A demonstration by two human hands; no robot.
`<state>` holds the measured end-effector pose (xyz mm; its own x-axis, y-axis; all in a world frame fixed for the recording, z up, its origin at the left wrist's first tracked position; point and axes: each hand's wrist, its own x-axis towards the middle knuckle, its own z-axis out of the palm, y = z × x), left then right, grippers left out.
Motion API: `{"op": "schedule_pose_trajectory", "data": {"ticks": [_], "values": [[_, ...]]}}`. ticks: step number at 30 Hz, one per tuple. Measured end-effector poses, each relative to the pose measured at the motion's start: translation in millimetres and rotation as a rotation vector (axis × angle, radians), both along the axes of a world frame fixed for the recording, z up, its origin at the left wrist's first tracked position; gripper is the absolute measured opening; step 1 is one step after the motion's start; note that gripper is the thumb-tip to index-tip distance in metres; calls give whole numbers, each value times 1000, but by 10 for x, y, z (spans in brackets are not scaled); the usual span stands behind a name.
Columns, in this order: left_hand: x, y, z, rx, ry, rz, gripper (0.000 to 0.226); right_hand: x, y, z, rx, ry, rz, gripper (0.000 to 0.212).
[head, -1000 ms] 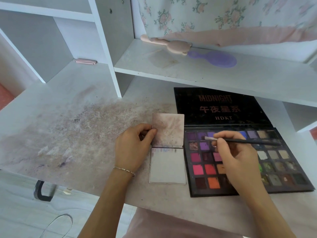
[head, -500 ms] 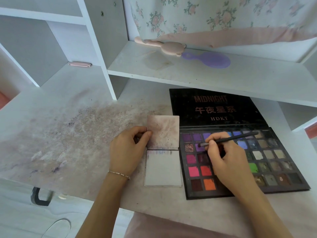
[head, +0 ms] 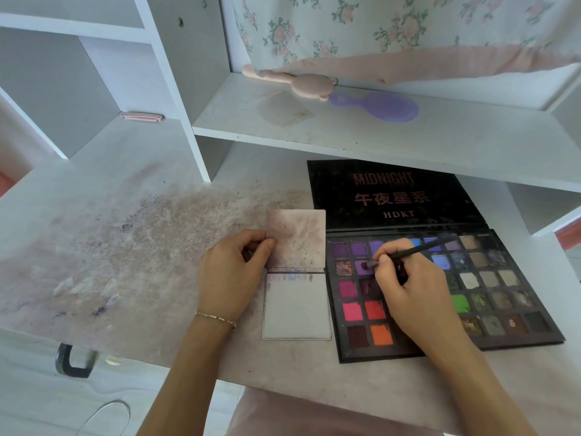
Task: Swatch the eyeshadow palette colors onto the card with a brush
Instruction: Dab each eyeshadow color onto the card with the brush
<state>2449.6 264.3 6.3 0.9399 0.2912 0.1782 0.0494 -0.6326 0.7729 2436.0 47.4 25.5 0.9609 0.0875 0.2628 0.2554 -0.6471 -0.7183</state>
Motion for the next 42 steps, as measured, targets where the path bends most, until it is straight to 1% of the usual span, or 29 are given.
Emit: {"op": "schedule_pose_trajectory", "data": {"ticks": [4, 12, 16, 19, 21, 24, 26, 28, 31, 35, 42], "values": [[-5, -1, 4, -3, 2, 1, 8, -8, 1, 5, -5, -3, 19, 32], [-3, 0, 2, -17, 15, 9, 8, -10, -5, -1, 26, 21, -2, 26], [-6, -2, 8, -10, 10, 6, 7, -17, -3, -4, 53, 12, -57, 21], [-3, -5, 8, -7, 1, 4, 6, -48, 60, 24, 127, -2, -59, 18], [-4, -4, 6, -13, -3, 3, 6, -87, 156, 46, 227, 32, -29, 13], [-3, -3, 5, -21, -9, -2, 6, -154, 340, 57, 353, 101, 85, 20], [0, -5, 6, -9, -13, 0, 7, -185, 449, 43, 380, 153, 143, 21], [1, -7, 7, 5, -14, 1, 8, -193, 532, 24, 348, 177, 175, 16], [0, -3, 6, 5, -17, 1, 9, -181, 613, 26, 279, 163, 217, 11], [-2, -2, 5, -4, -13, -8, 10, -162, 651, 34, 265, 176, 257, 17], [0, -2, 9, -28, -21, -22, 8, -165, 658, 23, 268, 197, 260, 17]]}}
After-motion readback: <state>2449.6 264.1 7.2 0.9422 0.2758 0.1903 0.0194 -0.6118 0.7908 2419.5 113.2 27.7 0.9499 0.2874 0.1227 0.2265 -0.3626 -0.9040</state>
